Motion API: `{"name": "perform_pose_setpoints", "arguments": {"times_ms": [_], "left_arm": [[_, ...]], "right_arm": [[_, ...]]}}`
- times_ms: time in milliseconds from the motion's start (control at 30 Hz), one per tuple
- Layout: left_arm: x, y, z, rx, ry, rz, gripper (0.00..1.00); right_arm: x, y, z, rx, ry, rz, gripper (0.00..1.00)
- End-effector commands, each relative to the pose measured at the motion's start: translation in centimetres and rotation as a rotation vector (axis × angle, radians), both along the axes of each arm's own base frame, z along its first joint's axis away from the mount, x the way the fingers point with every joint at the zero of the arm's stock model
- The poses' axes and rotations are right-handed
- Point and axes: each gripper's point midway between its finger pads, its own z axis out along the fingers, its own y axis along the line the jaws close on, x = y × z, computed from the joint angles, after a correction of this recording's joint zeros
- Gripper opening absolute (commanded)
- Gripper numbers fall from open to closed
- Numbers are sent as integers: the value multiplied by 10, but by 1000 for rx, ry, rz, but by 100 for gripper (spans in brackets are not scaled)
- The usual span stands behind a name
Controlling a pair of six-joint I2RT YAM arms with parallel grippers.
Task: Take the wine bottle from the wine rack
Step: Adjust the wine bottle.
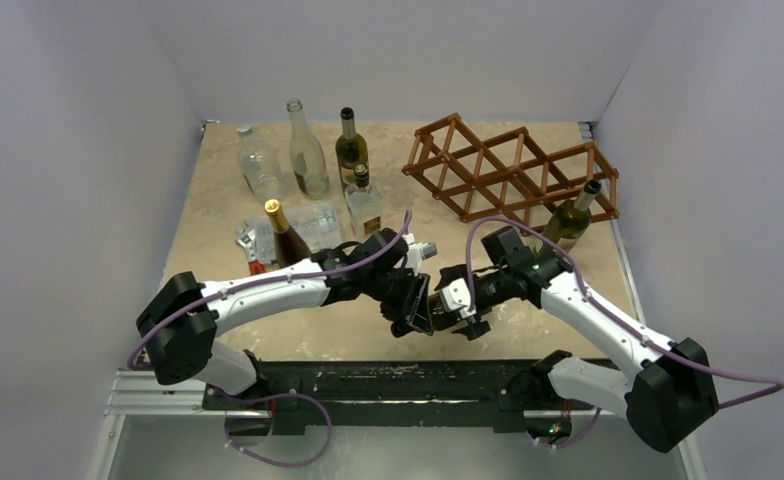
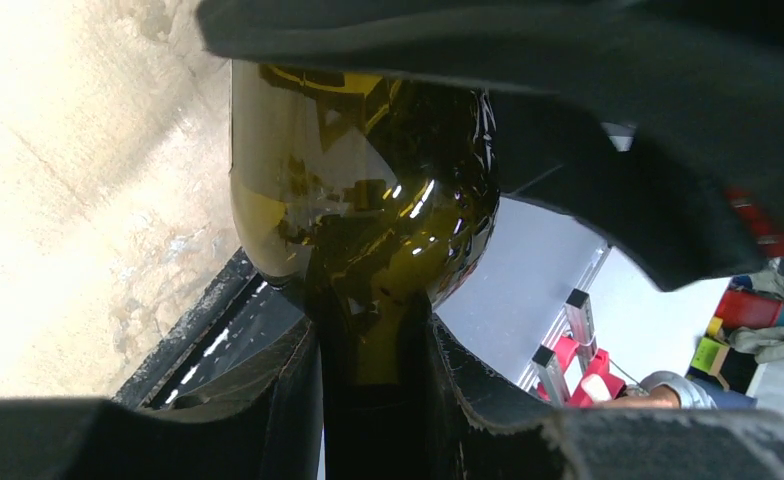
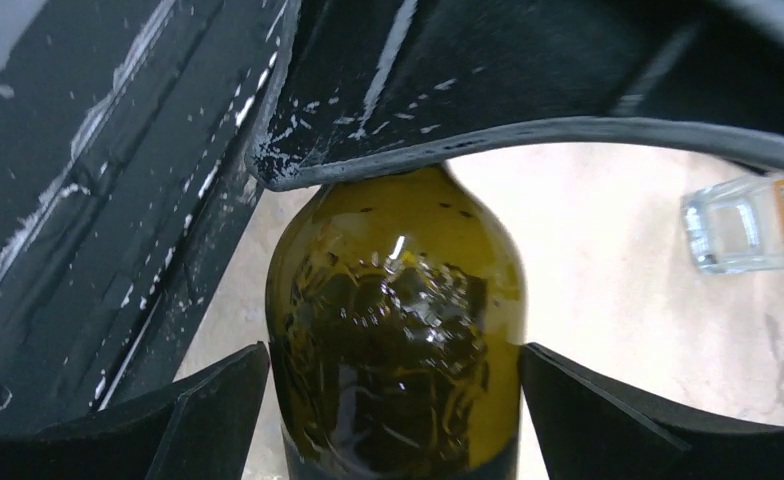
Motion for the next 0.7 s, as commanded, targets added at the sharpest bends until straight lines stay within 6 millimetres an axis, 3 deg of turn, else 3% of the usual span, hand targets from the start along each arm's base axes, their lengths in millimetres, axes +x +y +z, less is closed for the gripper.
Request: {"name": "perform_pose_setpoints", "arguments": {"times_ms": [0, 167, 267, 367, 533, 667], "left_arm": [[14, -36, 70, -256, -94, -54, 0], [14, -37, 70, -259, -82, -55, 0], [15, -37, 70, -259, -77, -48, 0], [16, -36, 70, -263, -77, -43, 0], [18, -31, 72, -275, -85, -24, 18], [18, -24, 71, -281, -96, 1, 47]], "right_arm": [[12, 2, -16, -67, -70, -11, 99], [13, 4, -21, -80, -103, -6, 94], [16, 6, -18, -71, -113, -5, 83], [14, 8, -14, -66, -119, 24, 66], [12, 11, -5, -51, -120, 45, 26], [9, 13, -1, -33, -108, 56, 11]]}}
